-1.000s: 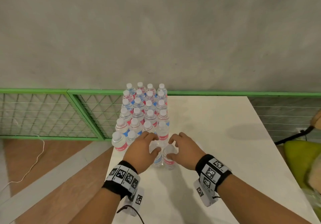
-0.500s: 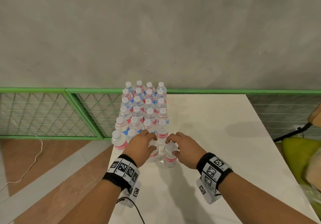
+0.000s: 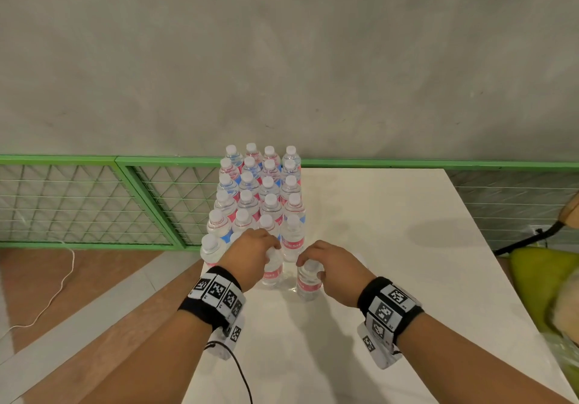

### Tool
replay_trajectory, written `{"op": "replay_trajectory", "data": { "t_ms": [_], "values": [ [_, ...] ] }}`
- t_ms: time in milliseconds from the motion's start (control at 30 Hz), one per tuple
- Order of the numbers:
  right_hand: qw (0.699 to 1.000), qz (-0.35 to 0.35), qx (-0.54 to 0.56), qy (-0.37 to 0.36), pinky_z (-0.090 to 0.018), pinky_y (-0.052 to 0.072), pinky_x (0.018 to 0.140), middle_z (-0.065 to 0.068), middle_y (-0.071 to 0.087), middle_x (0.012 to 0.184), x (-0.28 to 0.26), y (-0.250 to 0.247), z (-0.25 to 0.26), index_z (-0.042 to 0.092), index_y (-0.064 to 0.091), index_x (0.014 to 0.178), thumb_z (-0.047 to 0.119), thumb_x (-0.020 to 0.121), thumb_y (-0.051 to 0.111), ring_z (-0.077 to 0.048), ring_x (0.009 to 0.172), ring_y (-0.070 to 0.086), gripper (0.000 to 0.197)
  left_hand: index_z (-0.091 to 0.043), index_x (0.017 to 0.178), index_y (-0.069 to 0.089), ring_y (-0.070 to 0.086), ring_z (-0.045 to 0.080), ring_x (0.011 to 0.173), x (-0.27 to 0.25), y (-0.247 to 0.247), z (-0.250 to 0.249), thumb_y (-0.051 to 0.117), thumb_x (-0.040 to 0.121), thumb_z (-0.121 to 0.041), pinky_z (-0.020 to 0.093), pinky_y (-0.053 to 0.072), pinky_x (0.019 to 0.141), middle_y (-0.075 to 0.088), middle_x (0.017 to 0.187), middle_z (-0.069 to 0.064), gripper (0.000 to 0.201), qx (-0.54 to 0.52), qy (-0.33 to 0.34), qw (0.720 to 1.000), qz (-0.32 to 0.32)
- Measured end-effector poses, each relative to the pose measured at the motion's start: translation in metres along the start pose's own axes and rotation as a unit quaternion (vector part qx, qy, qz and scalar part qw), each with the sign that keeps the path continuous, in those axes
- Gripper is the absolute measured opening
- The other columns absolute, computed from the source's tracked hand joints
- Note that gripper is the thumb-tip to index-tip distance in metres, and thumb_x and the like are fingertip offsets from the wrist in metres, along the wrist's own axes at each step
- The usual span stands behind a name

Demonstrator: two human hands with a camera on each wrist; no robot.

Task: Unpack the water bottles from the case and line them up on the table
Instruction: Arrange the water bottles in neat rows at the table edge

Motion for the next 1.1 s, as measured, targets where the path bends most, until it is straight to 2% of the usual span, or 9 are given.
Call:
{"op": "replay_trajectory", "data": {
  "t_ms": [167,333,533,600,667,733,833,967,1100],
  "values": [
    [0.999,0.002,0.01,0.042,-0.028,0.045,0.075,0.007,0.046,0.103,0.005,0.005,-0.002,0.035,0.056,0.115,0.015,0.082,0.067,-0.017,0.08,0.052,0.039,-0.021,0.124,0.063,0.054,0.024,0.112,0.008,-0.004,0.011,0.061,0.087,-0.007,0.033,0.044,0.096,0.059,0.121,0.003,0.039,0.002,-0.022,1.0,-0.005],
    [0.997,-0.017,-0.003,0.069,-0.028,0.036,0.07,0.003,0.043,0.096,0.021,0.007,0.006,0.024,0.053,0.112,0.036,0.08,0.073,-0.02,0.08,0.049,0.039,-0.024,0.125,0.059,0.052,0.024,0.109,0.008,-0.003,0.01,0.063,0.087,-0.013,0.034,0.042,0.095,0.059,0.119,0.001,0.04,0.01,-0.012,1.0,-0.004],
    [0.995,-0.058,-0.006,0.085,-0.033,0.048,0.072,0.001,0.05,0.098,0.038,0.007,0.006,0.021,0.047,0.107,0.057,0.074,0.072,-0.021,0.082,0.055,0.054,-0.028,0.122,0.059,0.044,0.02,0.109,-0.003,-0.014,0.011,0.071,0.078,-0.014,0.035,0.042,0.097,0.057,0.119,-0.006,0.048,0.007,0.007,0.998,-0.057],
    [0.996,-0.059,0.001,0.07,-0.034,0.051,0.075,0.004,0.046,0.106,0.036,0.004,0.006,0.03,0.046,0.112,0.054,0.072,0.074,-0.019,0.085,0.057,0.055,-0.028,0.123,0.059,0.044,0.019,0.112,-0.011,-0.021,0.016,0.068,0.076,-0.007,0.033,0.04,0.1,0.056,0.121,-0.008,0.052,-0.014,0.011,0.996,-0.09],
    [0.999,-0.04,0.002,0.034,-0.033,0.052,0.08,0.009,0.043,0.115,0.032,0.002,0.005,0.039,0.046,0.119,0.033,0.075,0.073,-0.017,0.09,0.057,0.053,-0.029,0.126,0.057,0.043,0.018,0.12,-0.021,-0.027,0.022,0.063,0.074,0.001,0.03,0.037,0.103,0.054,0.127,-0.011,0.061,-0.037,0.011,0.993,-0.108],
    [1.0,-0.011,-0.019,-0.007,-0.033,0.052,0.084,0.013,0.043,0.123,0.029,0.003,0.003,0.042,0.048,0.122,0.011,0.073,0.064,-0.015,0.101,0.056,0.06,-0.033,0.131,0.053,0.04,0.016,0.128,-0.03,-0.025,0.025,0.053,0.071,0.005,0.035,0.037,0.104,0.049,0.136,-0.014,0.072,-0.03,0.017,0.995,-0.09],
    [0.999,0.009,-0.033,-0.026,-0.034,0.051,0.088,0.012,0.049,0.122,0.031,0.006,0.001,0.038,0.054,0.12,-0.001,0.075,0.059,-0.018,0.105,0.057,0.06,-0.046,0.135,0.043,0.029,0.015,0.139,-0.039,-0.017,0.037,0.043,0.063,0.011,0.044,0.035,0.104,0.036,0.147,-0.024,0.092,0.02,0.007,0.999,-0.039],
    [0.999,-0.009,-0.035,0.02,-0.033,0.05,0.08,0.004,0.047,0.106,0.038,0.005,0.001,0.033,0.053,0.123,0.012,0.083,0.065,-0.02,0.086,0.056,0.046,-0.049,0.133,0.044,0.029,0.014,0.139,-0.047,-0.037,0.076,0.039,0.056,0.019,0.052,0.03,0.112,0.033,0.144,-0.03,0.103,-0.048,-0.048,0.995,-0.075],
    [0.997,-0.033,-0.034,0.066,-0.032,0.049,0.075,0.002,0.046,0.097,0.045,0.003,-0.004,0.027,0.05,0.113,0.034,0.081,0.071,-0.022,0.085,0.057,0.04,-0.05,0.134,0.044,0.029,0.014,0.138,-0.053,-0.043,0.081,0.042,0.059,0.018,0.044,0.027,0.116,0.035,0.146,-0.024,0.101,-0.064,-0.055,0.996,-0.041]
  ]
}}
Point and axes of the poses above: each hand's wrist, its own x-axis towards the middle knuckle, its own y-axis out of the palm, z = x × y, the point moved 6 cm from there along x, towards the middle knuckle
